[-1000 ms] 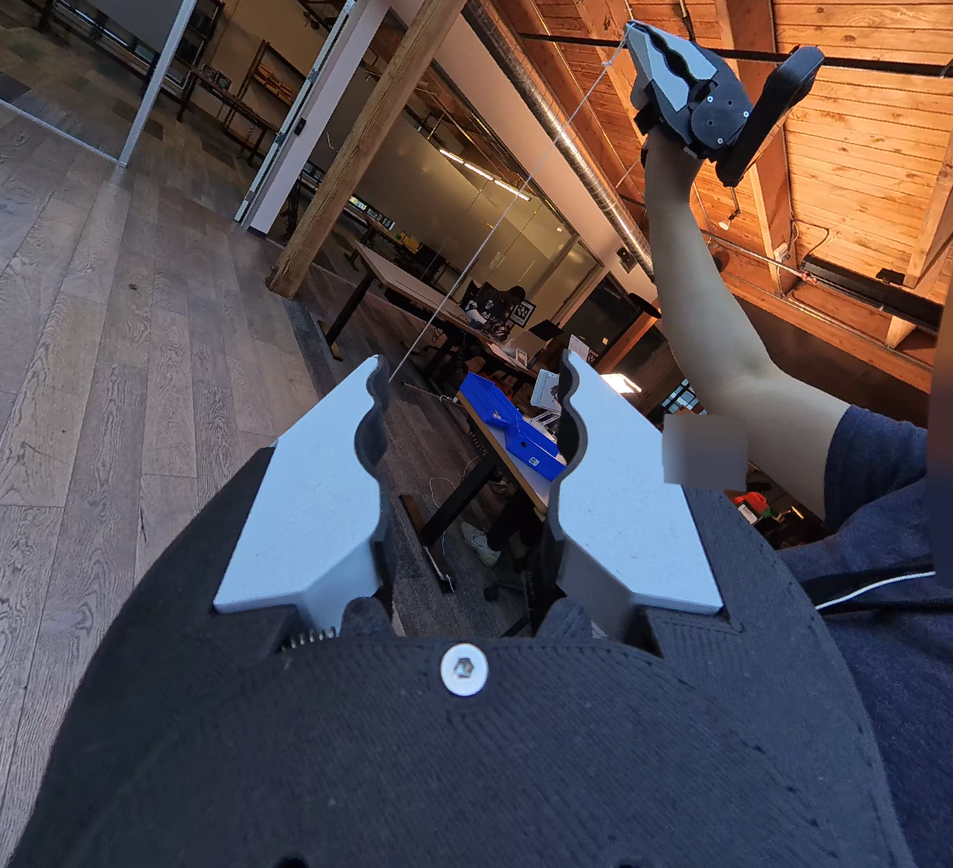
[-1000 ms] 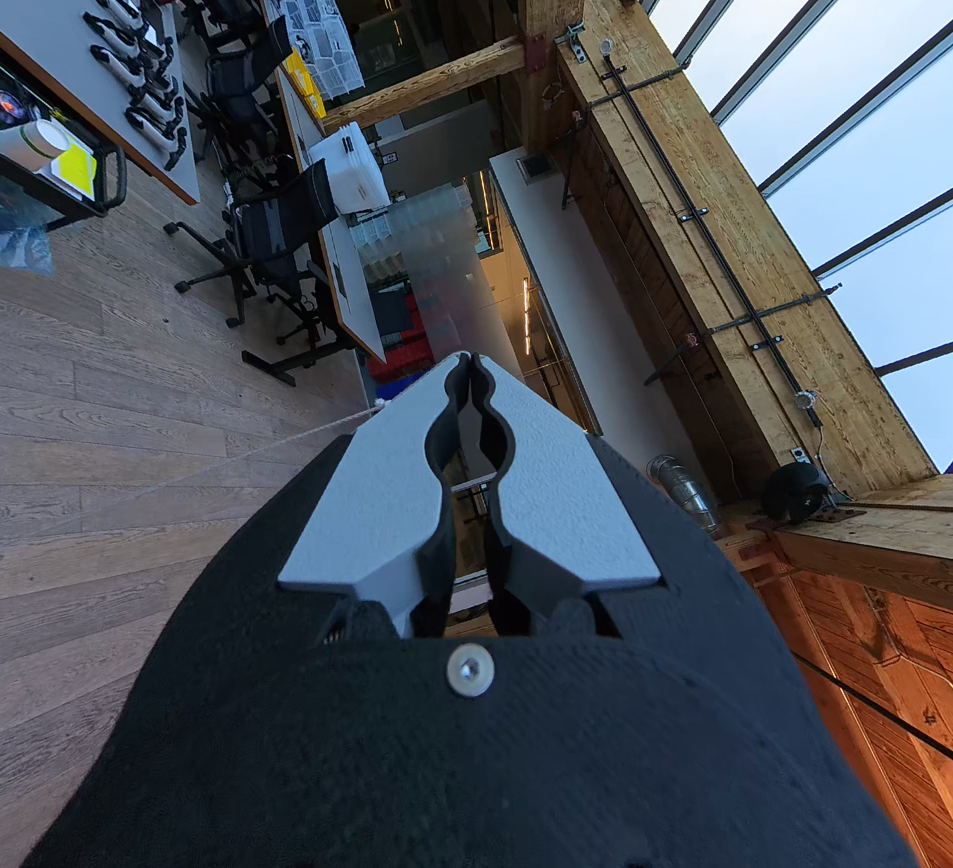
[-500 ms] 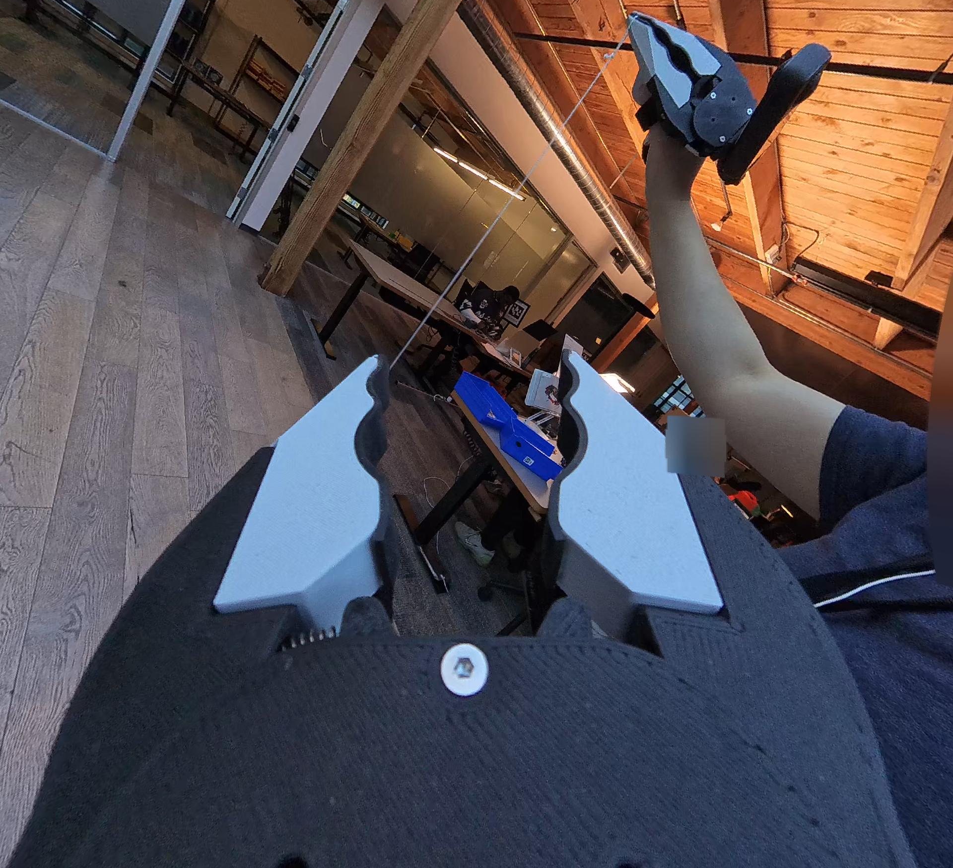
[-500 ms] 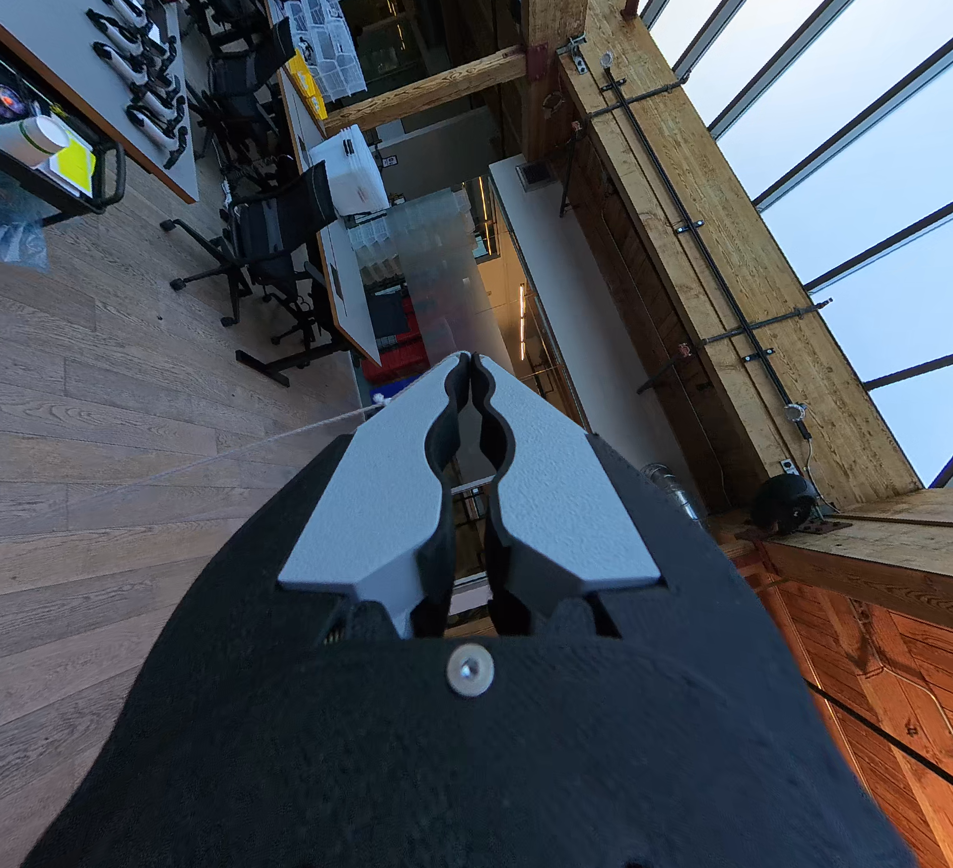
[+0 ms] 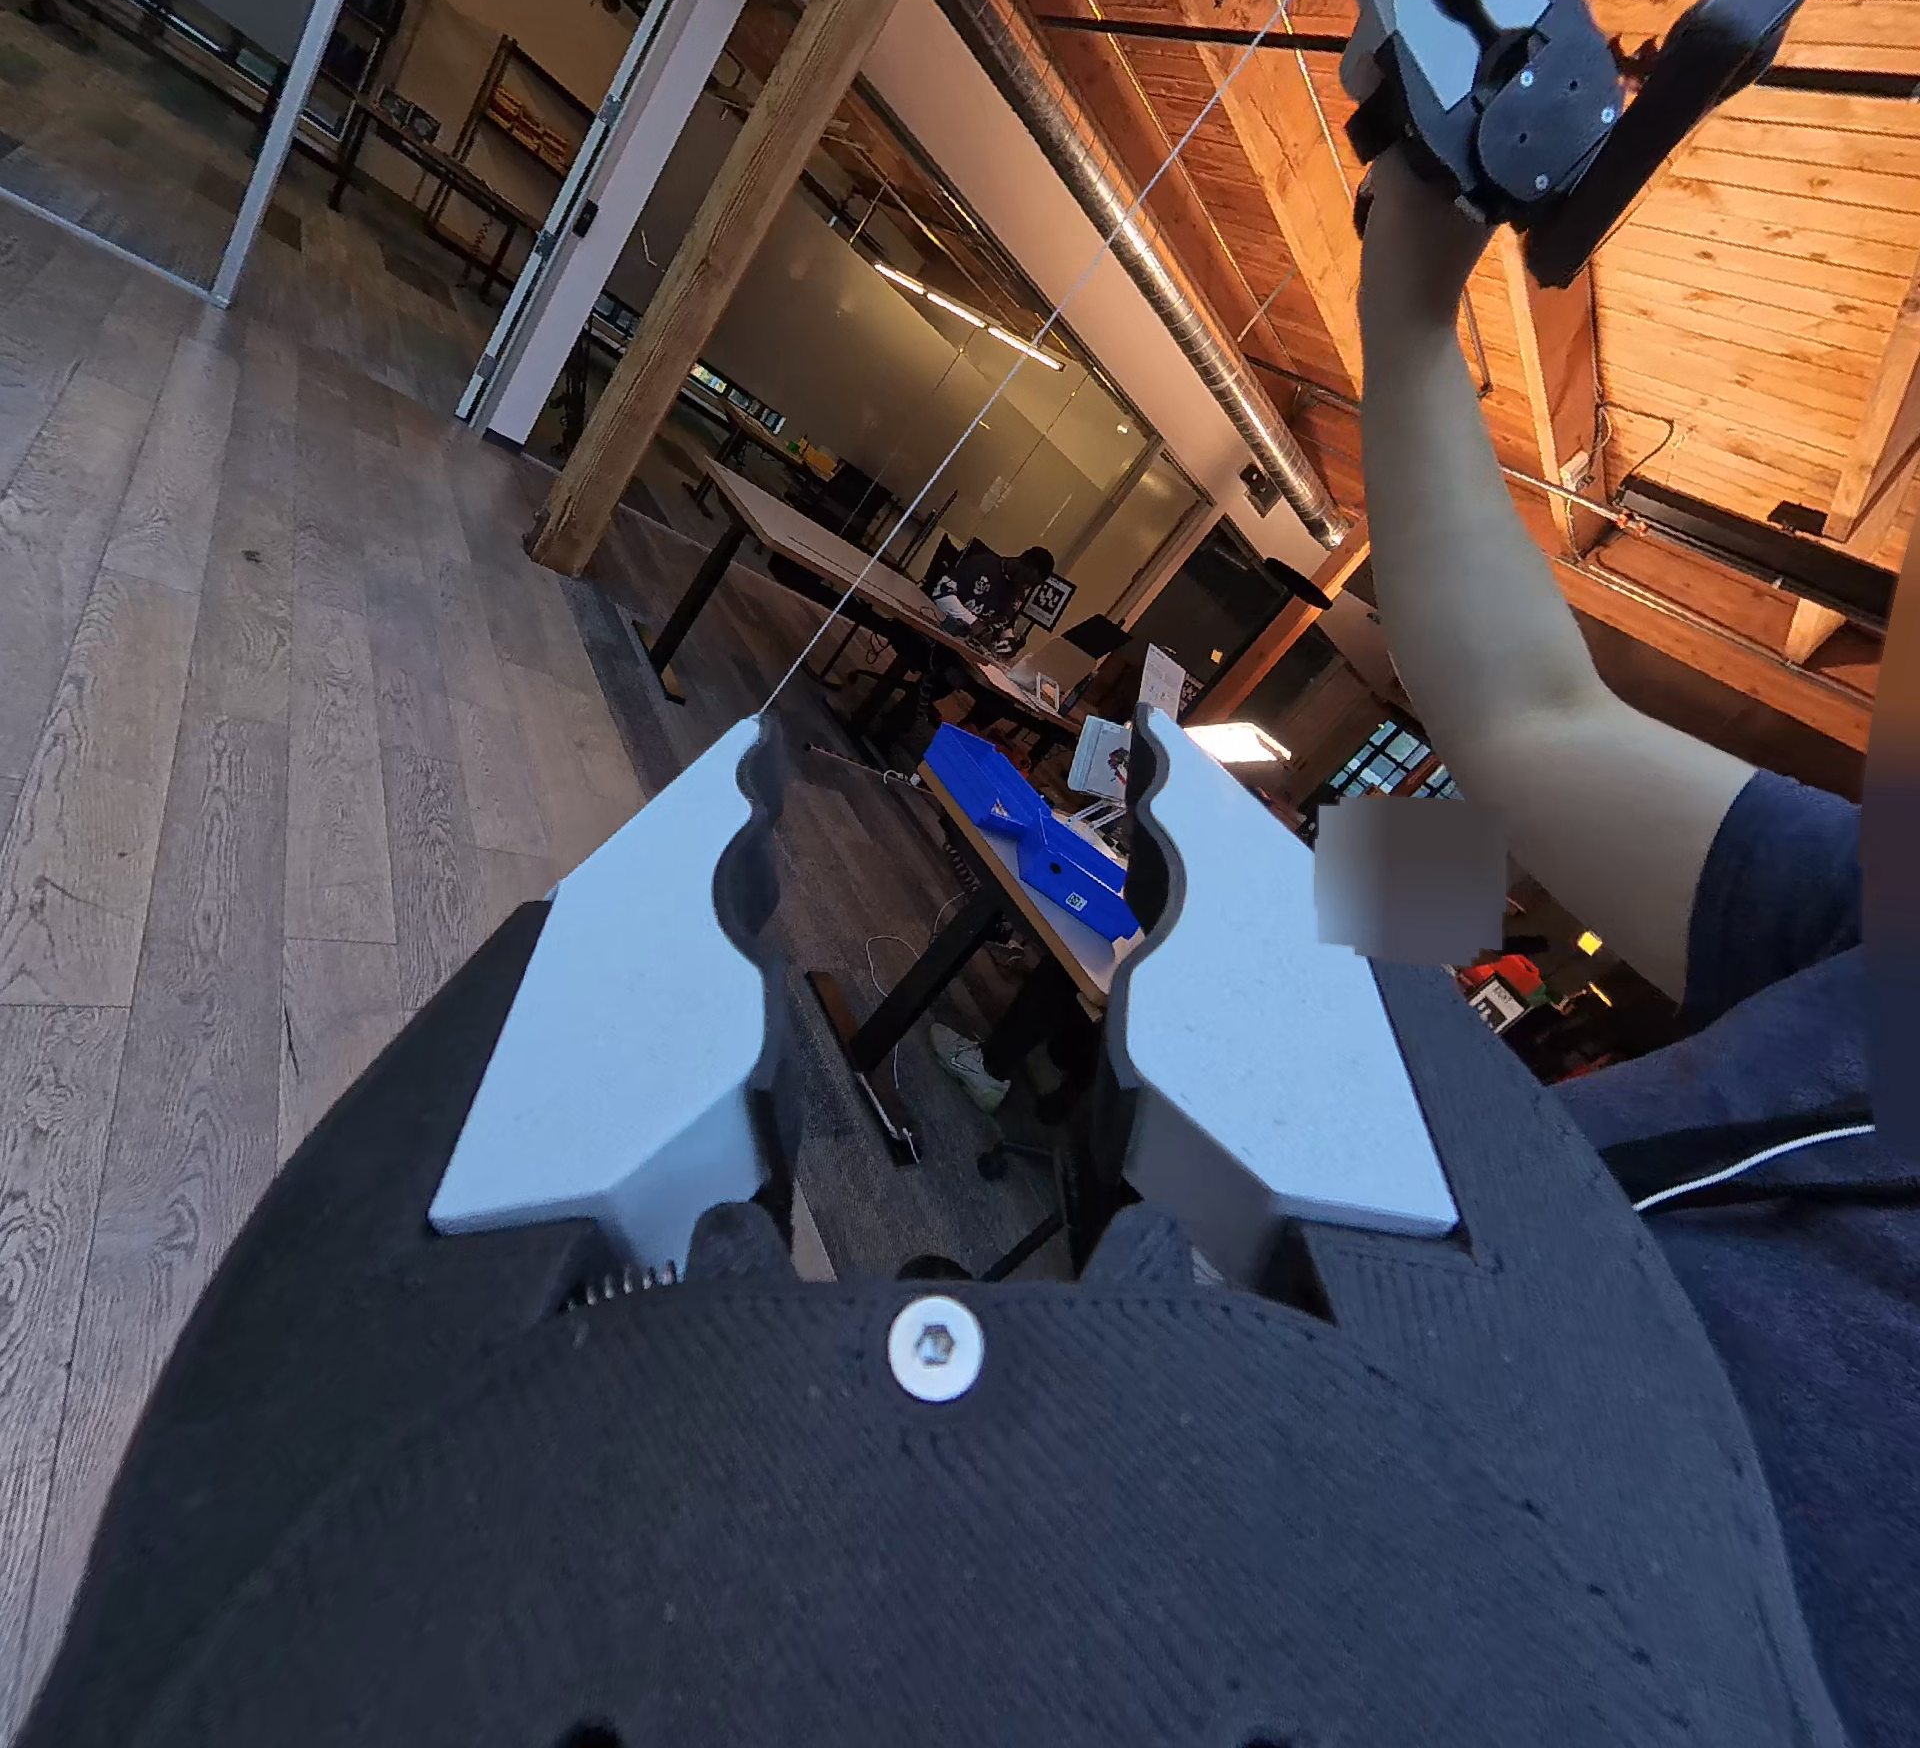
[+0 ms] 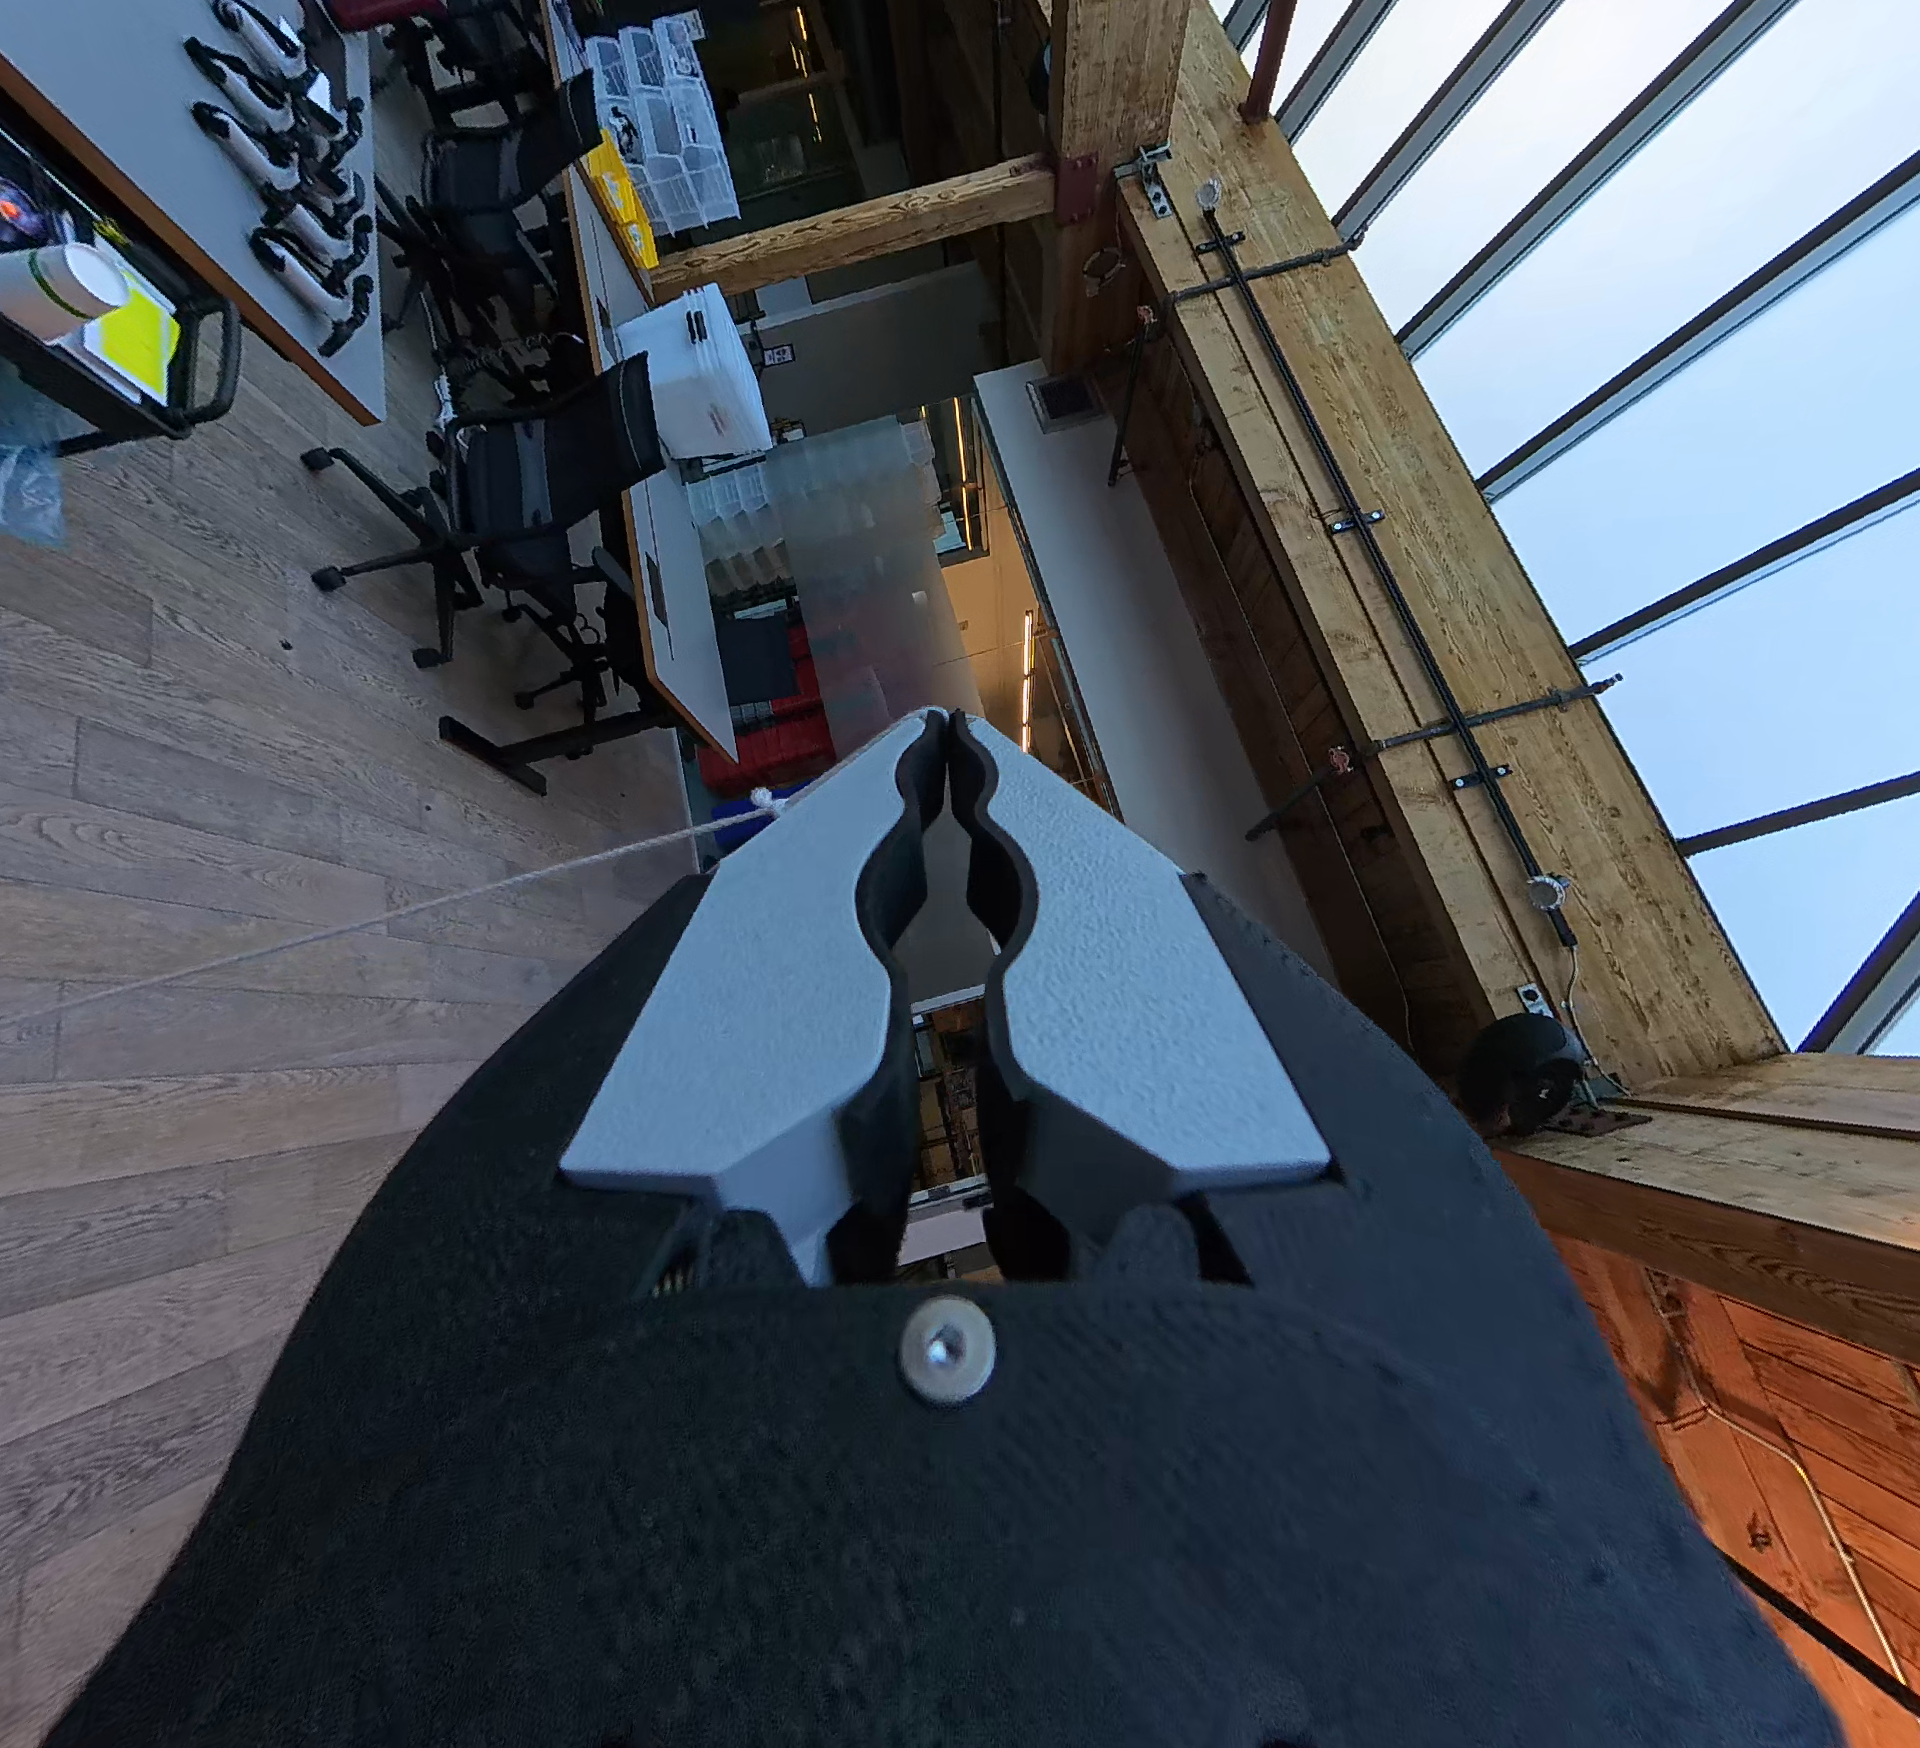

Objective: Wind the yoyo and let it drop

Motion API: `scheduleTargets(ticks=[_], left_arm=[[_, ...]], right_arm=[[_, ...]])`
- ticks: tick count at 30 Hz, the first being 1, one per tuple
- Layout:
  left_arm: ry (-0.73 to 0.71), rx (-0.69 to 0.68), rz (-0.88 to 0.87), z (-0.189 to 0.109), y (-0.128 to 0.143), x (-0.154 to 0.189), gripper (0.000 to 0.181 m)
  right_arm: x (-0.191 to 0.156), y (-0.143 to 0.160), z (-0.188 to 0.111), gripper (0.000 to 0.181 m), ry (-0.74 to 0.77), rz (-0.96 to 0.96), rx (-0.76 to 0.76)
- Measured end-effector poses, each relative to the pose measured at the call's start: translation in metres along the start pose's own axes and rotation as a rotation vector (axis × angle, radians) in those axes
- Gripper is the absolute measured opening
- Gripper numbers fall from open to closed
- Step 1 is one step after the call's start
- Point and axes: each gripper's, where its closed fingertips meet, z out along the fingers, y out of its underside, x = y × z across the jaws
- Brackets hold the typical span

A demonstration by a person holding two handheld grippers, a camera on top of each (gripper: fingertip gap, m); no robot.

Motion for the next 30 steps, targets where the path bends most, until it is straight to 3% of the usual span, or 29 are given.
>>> scheduleTargets(ticks=[6, 10, 14, 20, 23, 26, 28, 30], left_arm=[[-0.082, -0.152, 0.102, 0.011, 0.047, -0.025, 0.065], [-0.156, -0.321, 0.167, 0.021, 0.104, -0.055, 0.061], [-0.140, -0.479, 0.230, 0.034, 0.161, -0.072, 0.062], [-0.184, -0.702, 0.349, 0.061, 0.244, -0.101, 0.078], [-0.321, -0.816, 0.437, 0.077, 0.290, -0.132, 0.090], [-0.553, -0.851, 0.582, 0.089, 0.313, -0.174, 0.091], [-0.498, -0.786, 0.510, 0.108, 0.323, -0.163, 0.077], [-0.477, -0.662, 0.478, 0.120, 0.310, -0.153, 0.078]], right_arm=[[0.034, -0.026, 0.007, 0.000, 0.012, -0.023, 0.026], [0.076, -0.053, 0.009, 0.000, 0.059, -0.091, 0.036], [0.121, -0.087, 0.006, 0.000, 0.095, -0.139, 0.048], [0.185, -0.134, 0.009, 0.000, 0.125, -0.169, 0.030], [0.220, -0.162, 0.010, 0.000, 0.150, -0.161, 0.019], [0.255, -0.192, 0.005, 0.000, 0.170, -0.127, 0.020], [0.273, -0.209, 0.000, 0.000, 0.182, -0.116, 0.021], [0.285, -0.220, -0.004, 0.000, 0.196, -0.133, 0.009]])
